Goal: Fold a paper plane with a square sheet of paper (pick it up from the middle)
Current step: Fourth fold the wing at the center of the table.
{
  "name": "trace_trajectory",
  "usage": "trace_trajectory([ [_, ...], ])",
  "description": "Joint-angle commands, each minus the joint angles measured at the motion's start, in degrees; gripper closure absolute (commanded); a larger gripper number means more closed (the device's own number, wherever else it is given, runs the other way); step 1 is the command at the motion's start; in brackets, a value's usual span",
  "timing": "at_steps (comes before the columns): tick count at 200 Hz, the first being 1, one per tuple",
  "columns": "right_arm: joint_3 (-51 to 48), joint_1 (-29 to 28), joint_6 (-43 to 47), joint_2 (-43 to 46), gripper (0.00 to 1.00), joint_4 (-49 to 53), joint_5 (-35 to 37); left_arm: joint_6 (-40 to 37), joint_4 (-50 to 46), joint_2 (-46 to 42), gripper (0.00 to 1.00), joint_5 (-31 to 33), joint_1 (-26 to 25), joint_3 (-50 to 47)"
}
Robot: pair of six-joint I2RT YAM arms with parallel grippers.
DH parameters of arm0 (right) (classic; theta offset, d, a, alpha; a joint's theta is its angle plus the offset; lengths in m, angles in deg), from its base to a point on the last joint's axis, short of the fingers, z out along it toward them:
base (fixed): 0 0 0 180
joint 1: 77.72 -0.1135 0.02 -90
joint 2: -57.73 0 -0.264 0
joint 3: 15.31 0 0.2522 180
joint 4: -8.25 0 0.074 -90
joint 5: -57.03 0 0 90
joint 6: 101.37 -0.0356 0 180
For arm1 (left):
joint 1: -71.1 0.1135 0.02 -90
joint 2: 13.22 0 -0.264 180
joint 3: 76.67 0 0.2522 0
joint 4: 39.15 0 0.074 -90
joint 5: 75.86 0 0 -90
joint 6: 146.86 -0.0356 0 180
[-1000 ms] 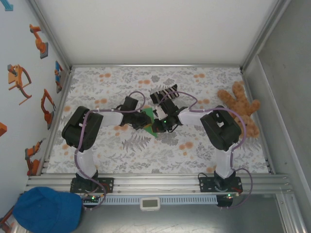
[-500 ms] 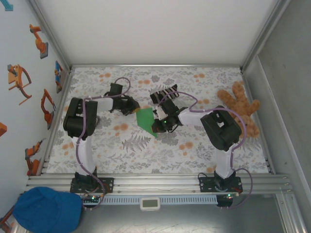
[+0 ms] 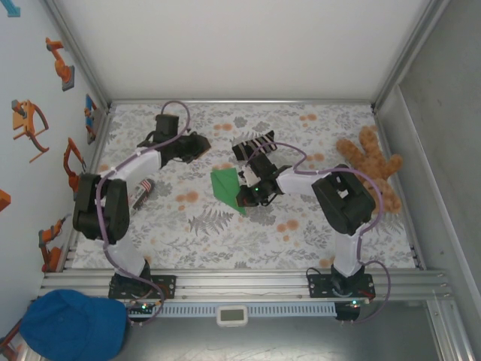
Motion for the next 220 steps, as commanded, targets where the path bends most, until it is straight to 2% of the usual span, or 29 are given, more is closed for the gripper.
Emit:
trace_trajectory([
  [1,1.75,0.07,-3.03,3.04,1.00,-1.01,-0.63,3.23,0.36,0.72,0.84,1.20,-4.43,-4.78],
  [41,1.43,0.15,-6.74,5.49,1.00,-8.26,-1.64,4.59,1.78,4.83,0.85,1.93,-9.40,-6.36],
  [111,-0.44,0.42,-8.12,6.23,1.00,-9.71,5.18,4.25,2.33,9.98,0.86,3.57,-10.04,-6.38],
  [141,-3.37,2.14,-11.26,8.66,0.87,-11.29,8.72,4.62,2.84,10.73,0.86,3.53,-9.93,-7.12],
  [173,-3.37,4.28,-12.35,6.93,0.76,-12.31,5.79,5.27,3.93,6.92,0.81,3.18,-9.54,-8.08],
  [220,1.51,4.59,-11.88,0.44,0.75,-13.36,1.30,5.82,4.22,0.53,0.74,4.46,-5.65,-13.52],
])
